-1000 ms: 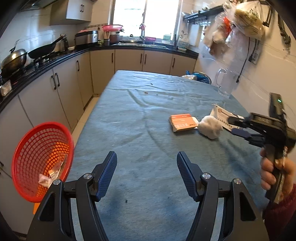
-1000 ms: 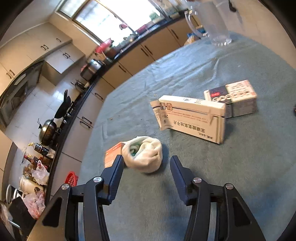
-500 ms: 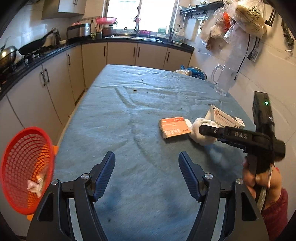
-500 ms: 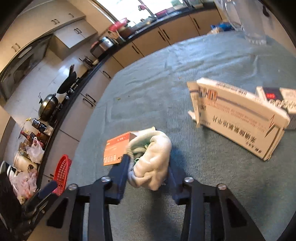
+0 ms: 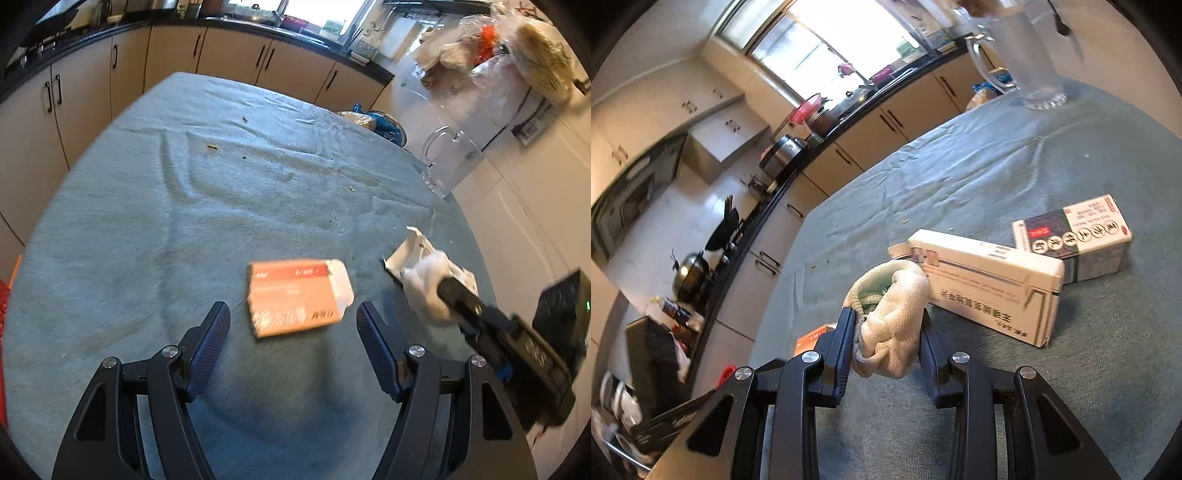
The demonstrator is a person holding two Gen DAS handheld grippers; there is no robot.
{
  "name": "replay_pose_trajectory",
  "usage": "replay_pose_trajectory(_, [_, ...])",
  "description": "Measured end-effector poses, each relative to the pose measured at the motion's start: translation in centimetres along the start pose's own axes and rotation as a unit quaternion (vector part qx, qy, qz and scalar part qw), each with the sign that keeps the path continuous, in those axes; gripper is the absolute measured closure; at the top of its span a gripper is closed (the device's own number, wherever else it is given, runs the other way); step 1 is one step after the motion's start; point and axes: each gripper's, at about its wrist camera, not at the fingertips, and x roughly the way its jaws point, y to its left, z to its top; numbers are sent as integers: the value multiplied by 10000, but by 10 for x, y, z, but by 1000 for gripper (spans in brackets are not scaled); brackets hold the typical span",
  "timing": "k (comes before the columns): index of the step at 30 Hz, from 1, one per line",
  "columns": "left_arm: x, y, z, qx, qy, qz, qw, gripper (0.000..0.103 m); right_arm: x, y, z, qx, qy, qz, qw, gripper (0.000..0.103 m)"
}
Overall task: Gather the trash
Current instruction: 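Grasp the orange box with the left tool while the right tool holds the white cloth, then carry the orange box and white cloth with both tools over the red basket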
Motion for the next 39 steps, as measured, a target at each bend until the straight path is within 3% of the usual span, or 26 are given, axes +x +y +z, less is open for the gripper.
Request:
replay_pose_trajectory(9, [34,-22,2,345,213,497,9979,33,-7,-4,1,134,-45,125,9998,68])
replay_pose_trajectory(12, [30,-21,2,374,114,438,9983,48,-6,-4,2,164,-40,155,9997,68])
replay_pose_trajectory(13, [28,-20,1,403,109,443,9981,48,-6,-4,2,146,-32,155,9998,68])
replay_pose_trajectory(21, [-13,-15,-27,713,-444,490,9953,48,-6,7,0,-86,-59,250,9996,68])
replay_pose_trajectory(29, [-54,-15,-59,1095,-1158,946,9827,48,-3,40,-14,-939,25,463,9945,68])
replay_pose_trajectory(39, [-71,-1,-73,1097,-1405,1222,9764,47,-3,63,-28,-1614,-26,513,9856,68])
